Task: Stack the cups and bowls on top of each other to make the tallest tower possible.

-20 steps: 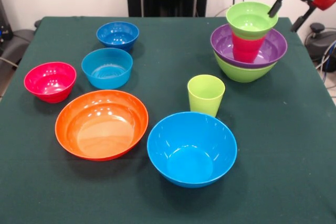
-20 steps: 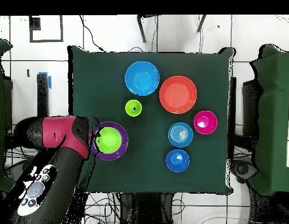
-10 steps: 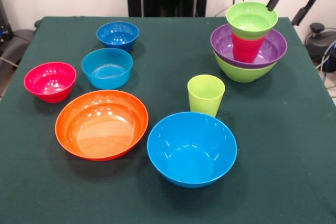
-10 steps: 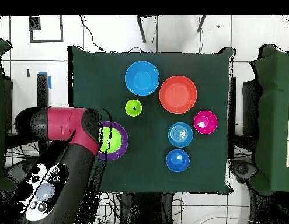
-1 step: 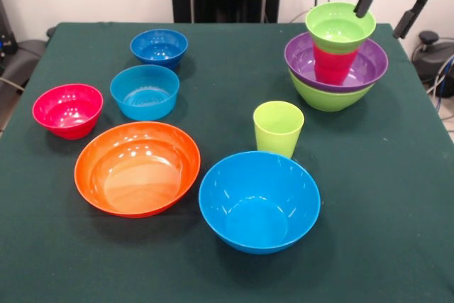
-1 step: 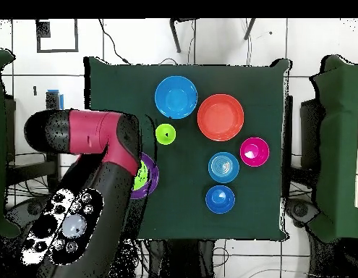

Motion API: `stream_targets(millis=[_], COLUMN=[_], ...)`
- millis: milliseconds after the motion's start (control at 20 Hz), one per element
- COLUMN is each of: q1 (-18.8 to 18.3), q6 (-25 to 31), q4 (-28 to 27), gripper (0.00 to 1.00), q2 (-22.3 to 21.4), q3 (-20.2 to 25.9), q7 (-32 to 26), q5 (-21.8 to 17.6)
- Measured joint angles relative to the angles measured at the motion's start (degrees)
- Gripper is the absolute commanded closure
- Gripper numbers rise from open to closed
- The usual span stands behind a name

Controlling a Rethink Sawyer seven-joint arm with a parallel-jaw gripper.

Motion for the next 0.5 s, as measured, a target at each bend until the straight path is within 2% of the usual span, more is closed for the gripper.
stream_targets(millis=[500], q1=[-5.0], q6=[3.3], q4=[-8.3], gripper=[0.0], q2=[0.3], q3=[0.7], q7=[0.0], q5=[0.0])
